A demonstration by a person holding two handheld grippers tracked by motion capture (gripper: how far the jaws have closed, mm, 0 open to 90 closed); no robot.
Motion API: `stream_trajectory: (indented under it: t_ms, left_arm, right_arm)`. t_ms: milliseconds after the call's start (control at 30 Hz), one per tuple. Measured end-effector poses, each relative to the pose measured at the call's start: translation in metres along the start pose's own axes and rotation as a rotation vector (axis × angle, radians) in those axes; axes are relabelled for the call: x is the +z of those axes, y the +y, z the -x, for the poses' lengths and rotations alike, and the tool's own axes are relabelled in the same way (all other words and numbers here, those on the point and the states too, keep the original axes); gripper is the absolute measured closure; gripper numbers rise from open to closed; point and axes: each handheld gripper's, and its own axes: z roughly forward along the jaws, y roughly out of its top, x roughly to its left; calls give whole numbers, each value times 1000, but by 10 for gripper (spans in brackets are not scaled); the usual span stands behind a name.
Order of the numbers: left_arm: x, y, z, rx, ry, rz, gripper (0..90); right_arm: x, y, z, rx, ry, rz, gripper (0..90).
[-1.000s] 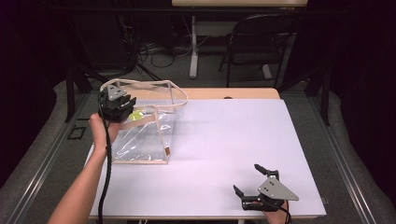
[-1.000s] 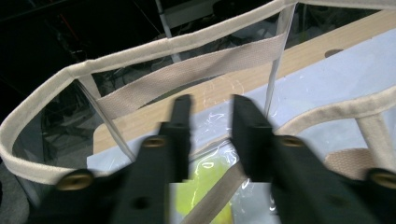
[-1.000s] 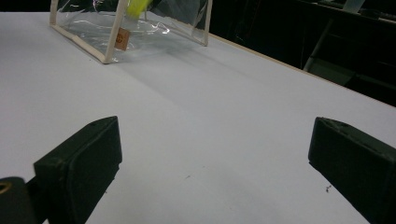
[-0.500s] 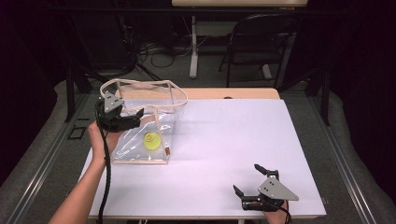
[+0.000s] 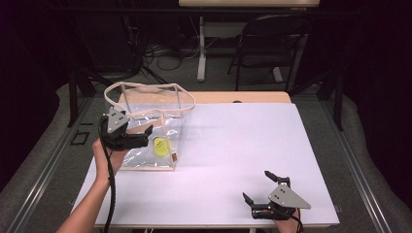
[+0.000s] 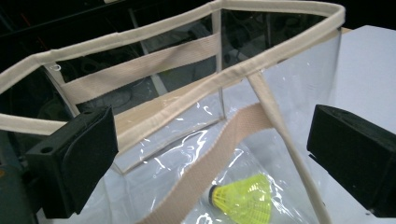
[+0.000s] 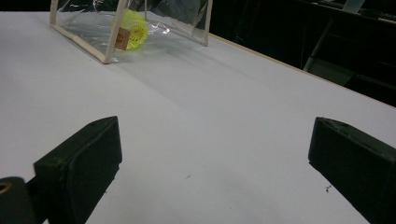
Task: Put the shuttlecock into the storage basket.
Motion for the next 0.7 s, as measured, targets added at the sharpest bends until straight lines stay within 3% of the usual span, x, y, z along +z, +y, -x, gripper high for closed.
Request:
stream_trajectory:
  t_ms: [467, 700]
  left_arm:
    - [-13, -18, 13, 15, -52, 15, 0]
    - [-20, -27, 19, 18, -45, 41, 0]
  right_arm:
    - [0, 0, 0, 3, 0, -1, 22]
    - [0, 0, -1, -1, 1, -3, 22]
